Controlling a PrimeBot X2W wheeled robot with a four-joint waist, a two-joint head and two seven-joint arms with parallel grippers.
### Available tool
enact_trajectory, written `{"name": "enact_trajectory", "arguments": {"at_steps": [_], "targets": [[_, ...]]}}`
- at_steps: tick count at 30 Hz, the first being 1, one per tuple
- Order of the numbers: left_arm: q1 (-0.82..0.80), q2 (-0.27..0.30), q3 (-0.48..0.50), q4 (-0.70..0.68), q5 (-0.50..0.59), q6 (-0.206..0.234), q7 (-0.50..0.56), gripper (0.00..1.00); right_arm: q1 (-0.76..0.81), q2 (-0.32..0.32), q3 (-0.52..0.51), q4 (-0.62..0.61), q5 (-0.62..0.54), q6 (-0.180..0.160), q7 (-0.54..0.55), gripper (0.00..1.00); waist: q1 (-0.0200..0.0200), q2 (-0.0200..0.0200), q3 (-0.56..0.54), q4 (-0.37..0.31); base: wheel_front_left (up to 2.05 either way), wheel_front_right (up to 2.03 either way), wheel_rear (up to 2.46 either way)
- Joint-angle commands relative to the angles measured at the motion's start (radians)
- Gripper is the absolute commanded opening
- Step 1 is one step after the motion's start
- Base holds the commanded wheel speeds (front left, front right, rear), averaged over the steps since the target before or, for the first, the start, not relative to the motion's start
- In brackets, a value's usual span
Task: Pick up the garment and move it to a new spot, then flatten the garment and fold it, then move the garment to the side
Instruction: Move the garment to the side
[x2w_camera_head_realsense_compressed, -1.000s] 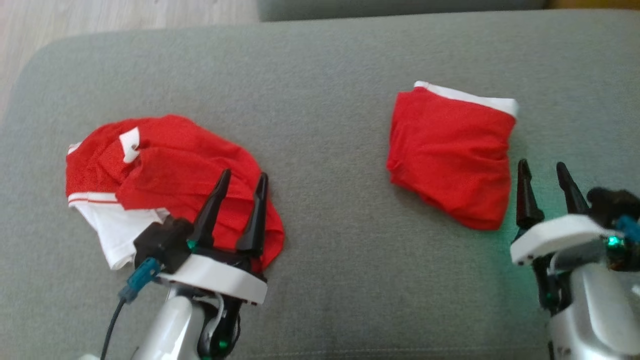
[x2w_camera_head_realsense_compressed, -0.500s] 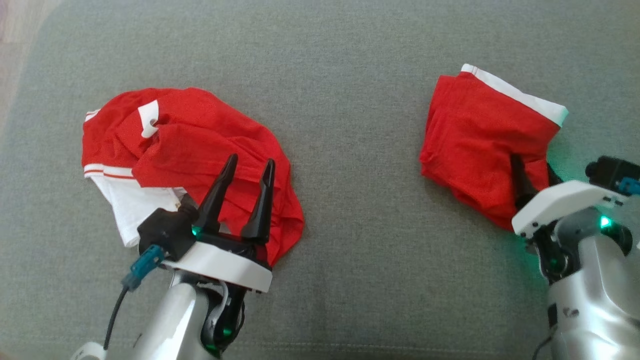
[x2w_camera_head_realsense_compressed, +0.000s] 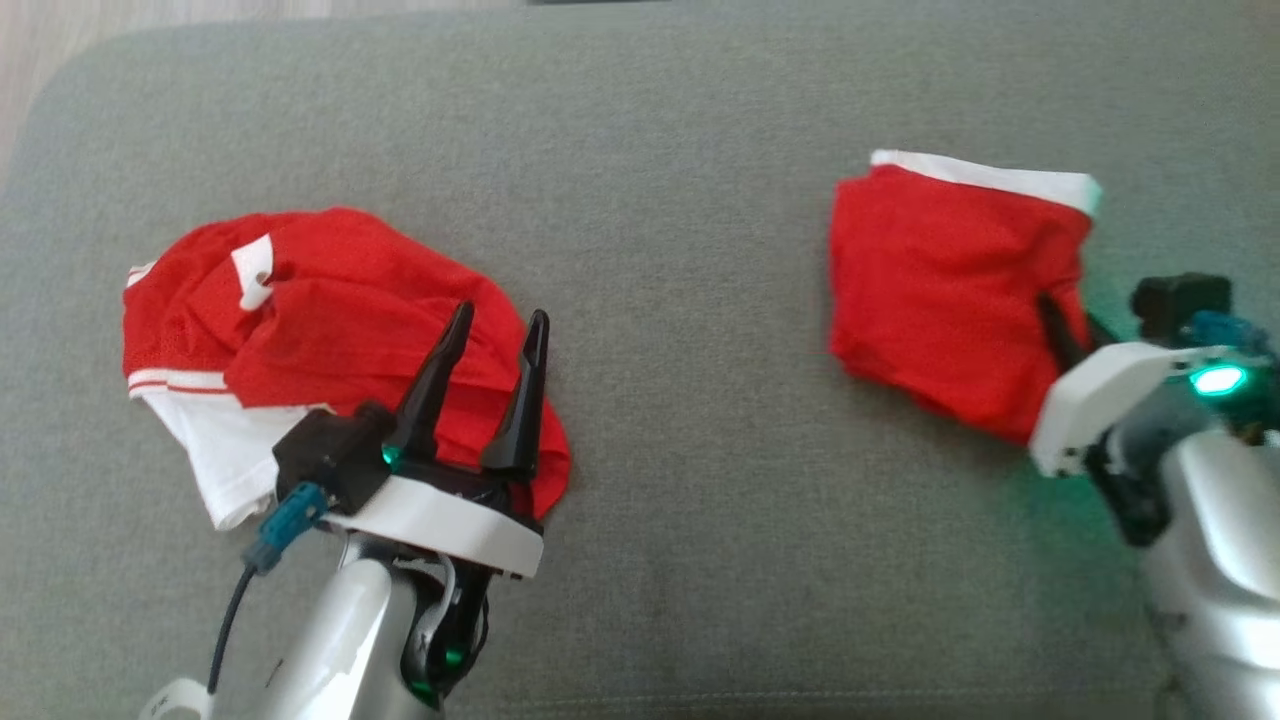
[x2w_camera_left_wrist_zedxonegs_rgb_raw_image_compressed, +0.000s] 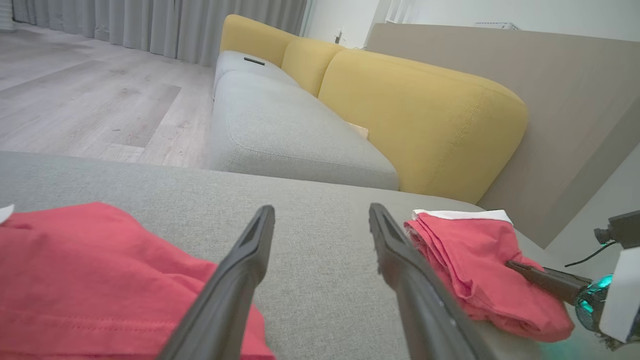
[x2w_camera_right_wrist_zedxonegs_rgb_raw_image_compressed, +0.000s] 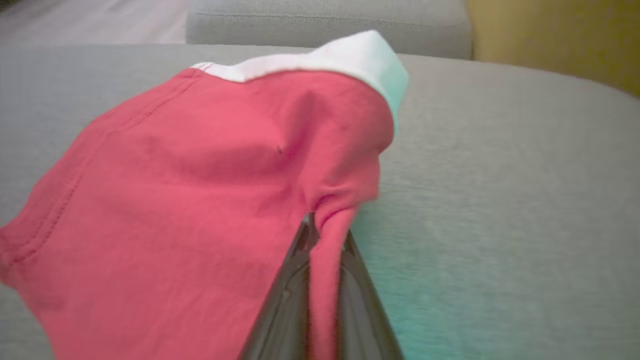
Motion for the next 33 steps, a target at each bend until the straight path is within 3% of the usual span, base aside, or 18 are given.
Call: {"name": "enact_trajectory", "arguments": {"at_steps": [1, 9, 10, 14, 18, 24, 32, 33], "targets": [[-0.029, 0.003, 0.025, -0.032, 0.002, 0.001, -0.009, 1.00, -0.036, -0.068, 0.056, -0.038, 0.006, -0.001, 0.002, 0.00, 0.0000, 0.0000, -0.012, -0.010, 0.00, 0.00, 0.00], [-0.042, 0.003, 0.017, -0.050, -0.005, 0.003, -0.009, 1.00, -0.058, -0.403, 0.255, -0.089, 0.097, -0.001, 0.084, 0.00, 0.0000, 0.0000, 0.017, -0.002, 0.00, 0.00, 0.00], [-0.042, 0.003, 0.017, -0.050, -0.005, 0.003, -0.009, 1.00, -0.058, -0.403, 0.255, -0.089, 0.097, -0.001, 0.084, 0.00, 0.0000, 0.0000, 0.017, -0.002, 0.00, 0.00, 0.00], [-0.060, 0.003, 0.014, -0.063, -0.011, 0.003, -0.009, 1.00, -0.073, -0.573, 0.333, -0.100, 0.124, -0.001, 0.119, 0.00, 0.0000, 0.0000, 0.055, 0.013, 0.00, 0.00, 0.00], [-0.080, 0.003, 0.017, -0.076, -0.016, 0.005, -0.009, 1.00, -0.100, -0.695, 0.356, -0.077, 0.147, -0.001, 0.136, 0.00, 0.0000, 0.0000, 0.095, 0.029, 0.00, 0.00, 0.00], [-0.107, 0.003, 0.024, -0.089, -0.016, 0.000, -0.009, 1.00, -0.113, -0.767, 0.312, -0.040, 0.124, -0.001, 0.189, 0.00, 0.0000, 0.0000, 0.144, 0.042, 0.00, 0.00, 0.00], [-0.130, 0.003, 0.025, -0.088, -0.009, -0.004, -0.009, 1.00, -0.111, -0.735, 0.219, -0.003, 0.075, -0.001, 0.186, 0.00, 0.0000, 0.0000, 0.163, 0.037, 0.00, 0.00, 0.00], [-0.131, 0.003, 0.025, -0.087, -0.008, -0.004, -0.009, 1.00, -0.114, -0.724, 0.207, -0.005, 0.065, -0.001, 0.178, 0.77, 0.0000, 0.0000, 0.159, 0.035, 0.00, 0.00, 0.00]]}}
